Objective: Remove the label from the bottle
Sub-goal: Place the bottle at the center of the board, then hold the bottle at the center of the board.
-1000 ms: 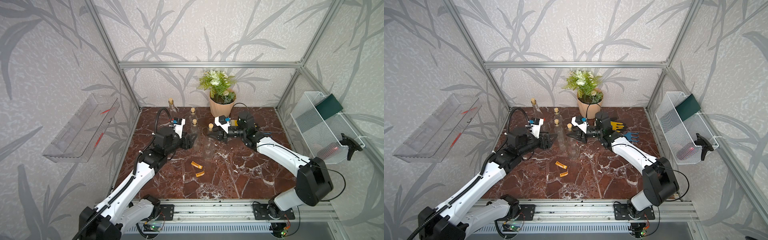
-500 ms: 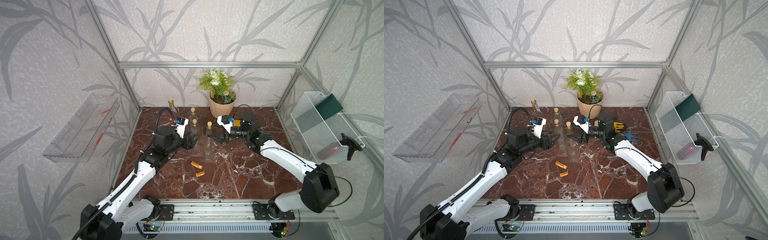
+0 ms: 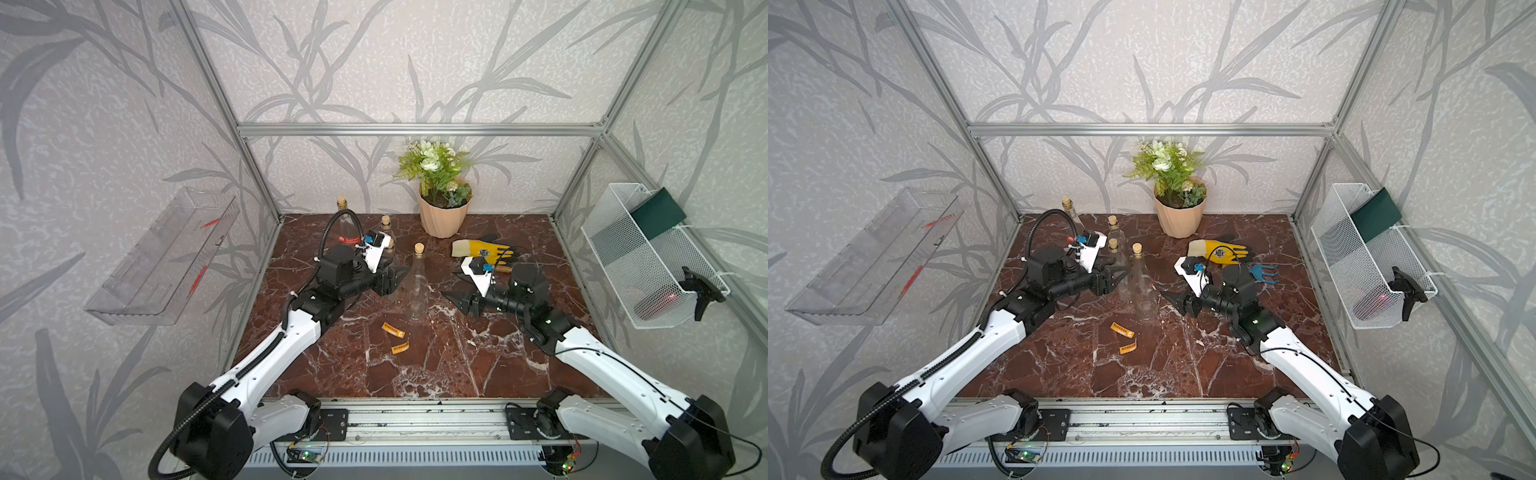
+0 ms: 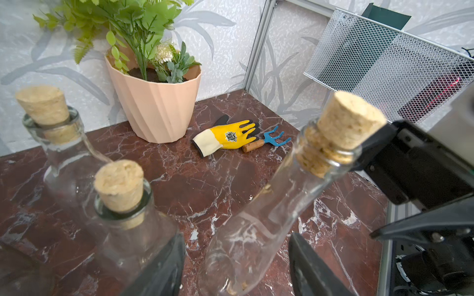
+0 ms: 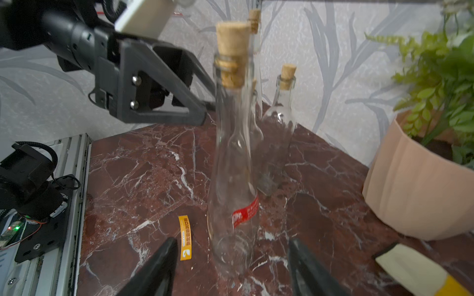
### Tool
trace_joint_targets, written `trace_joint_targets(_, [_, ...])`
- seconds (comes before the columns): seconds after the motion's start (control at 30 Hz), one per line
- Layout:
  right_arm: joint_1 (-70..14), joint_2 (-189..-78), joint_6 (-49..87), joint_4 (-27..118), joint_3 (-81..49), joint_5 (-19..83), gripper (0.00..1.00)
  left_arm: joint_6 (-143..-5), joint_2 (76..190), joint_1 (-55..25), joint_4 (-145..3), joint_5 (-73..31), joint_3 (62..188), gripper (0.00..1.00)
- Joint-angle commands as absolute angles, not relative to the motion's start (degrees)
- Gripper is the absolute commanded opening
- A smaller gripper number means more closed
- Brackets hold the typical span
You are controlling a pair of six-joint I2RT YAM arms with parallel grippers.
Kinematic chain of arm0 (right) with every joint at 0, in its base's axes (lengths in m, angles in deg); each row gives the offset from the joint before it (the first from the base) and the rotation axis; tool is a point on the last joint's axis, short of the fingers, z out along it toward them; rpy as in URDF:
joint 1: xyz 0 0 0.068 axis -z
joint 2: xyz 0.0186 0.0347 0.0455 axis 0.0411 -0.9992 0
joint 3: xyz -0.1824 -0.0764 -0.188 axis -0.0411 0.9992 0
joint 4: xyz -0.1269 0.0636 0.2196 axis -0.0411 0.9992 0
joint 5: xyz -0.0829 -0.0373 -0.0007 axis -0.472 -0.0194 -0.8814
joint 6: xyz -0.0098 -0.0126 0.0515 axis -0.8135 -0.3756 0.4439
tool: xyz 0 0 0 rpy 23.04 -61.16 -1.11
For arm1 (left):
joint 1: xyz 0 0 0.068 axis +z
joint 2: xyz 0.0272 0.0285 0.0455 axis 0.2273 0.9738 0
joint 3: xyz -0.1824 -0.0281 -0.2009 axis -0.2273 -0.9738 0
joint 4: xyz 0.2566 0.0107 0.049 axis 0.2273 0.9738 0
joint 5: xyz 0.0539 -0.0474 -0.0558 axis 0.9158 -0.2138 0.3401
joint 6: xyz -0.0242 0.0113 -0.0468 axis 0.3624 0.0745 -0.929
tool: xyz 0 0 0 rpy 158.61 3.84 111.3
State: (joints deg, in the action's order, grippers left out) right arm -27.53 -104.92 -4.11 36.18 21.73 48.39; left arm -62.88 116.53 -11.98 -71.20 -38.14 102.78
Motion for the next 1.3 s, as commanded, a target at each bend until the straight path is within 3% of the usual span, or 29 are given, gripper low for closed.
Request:
trace_joint_targets(0.0, [-28.7,-104.1,-0.2,35.3,24.4,44.8,0.67,-59.9,118.5,-12.7,-76.3,-40.3,106.5,0.62])
trace_joint_targets(0.57, [-31.9,-113.8,2.0,26.5,24.3,45.5,0.65,-53.2,123.7,-17.5,-78.3,-38.2,109.4,0.57])
trace_joint_targets(0.9, [-32.1,-112.6,-1.5,29.0,25.4,41.1,0.64,-52.9,127.7,-20.0,-79.5,-38.6,113.2,0.55])
trace_joint_targets(1.27, [-32.1,-111.8,-3.0,29.0,26.6,39.9,0.62,-52.5,127.1,-21.1,-79.5,-37.2,112.5,0.32])
